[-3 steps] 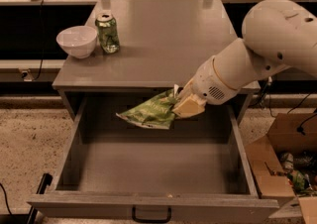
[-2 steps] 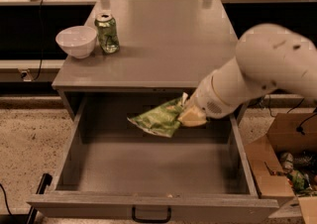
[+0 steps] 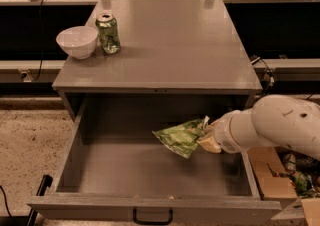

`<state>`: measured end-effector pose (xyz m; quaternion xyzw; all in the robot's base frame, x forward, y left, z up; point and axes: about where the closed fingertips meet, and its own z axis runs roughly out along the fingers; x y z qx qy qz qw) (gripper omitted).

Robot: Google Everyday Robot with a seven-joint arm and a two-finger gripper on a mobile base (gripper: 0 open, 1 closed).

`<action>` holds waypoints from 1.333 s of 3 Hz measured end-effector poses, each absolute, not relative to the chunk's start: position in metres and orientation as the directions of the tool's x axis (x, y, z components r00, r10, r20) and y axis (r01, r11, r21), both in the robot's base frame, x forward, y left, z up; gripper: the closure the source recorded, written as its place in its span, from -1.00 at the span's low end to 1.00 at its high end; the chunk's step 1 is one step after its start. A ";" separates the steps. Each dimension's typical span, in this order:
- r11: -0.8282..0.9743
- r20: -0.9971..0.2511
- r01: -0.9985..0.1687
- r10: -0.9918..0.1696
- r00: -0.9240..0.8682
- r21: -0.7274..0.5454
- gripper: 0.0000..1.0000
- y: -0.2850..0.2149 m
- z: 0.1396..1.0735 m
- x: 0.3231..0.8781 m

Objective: Place green jalapeno chip bag into top drawer

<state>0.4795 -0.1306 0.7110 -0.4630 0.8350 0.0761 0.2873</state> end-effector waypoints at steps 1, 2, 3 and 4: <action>0.584 -0.588 -0.789 -0.711 -0.386 -0.189 0.63 -0.132 0.722 0.496; 0.581 -0.586 -0.791 -0.713 -0.384 -0.189 0.17 -0.130 0.722 0.496; 0.588 -0.634 -0.797 -0.671 -0.383 -0.141 -0.30 -0.125 0.718 0.495; 0.554 -0.642 -0.825 -0.674 -0.366 -0.112 -0.77 -0.108 0.701 0.486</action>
Offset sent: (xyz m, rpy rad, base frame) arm 0.0167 -0.0015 0.0103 0.0132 -0.0712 -0.0286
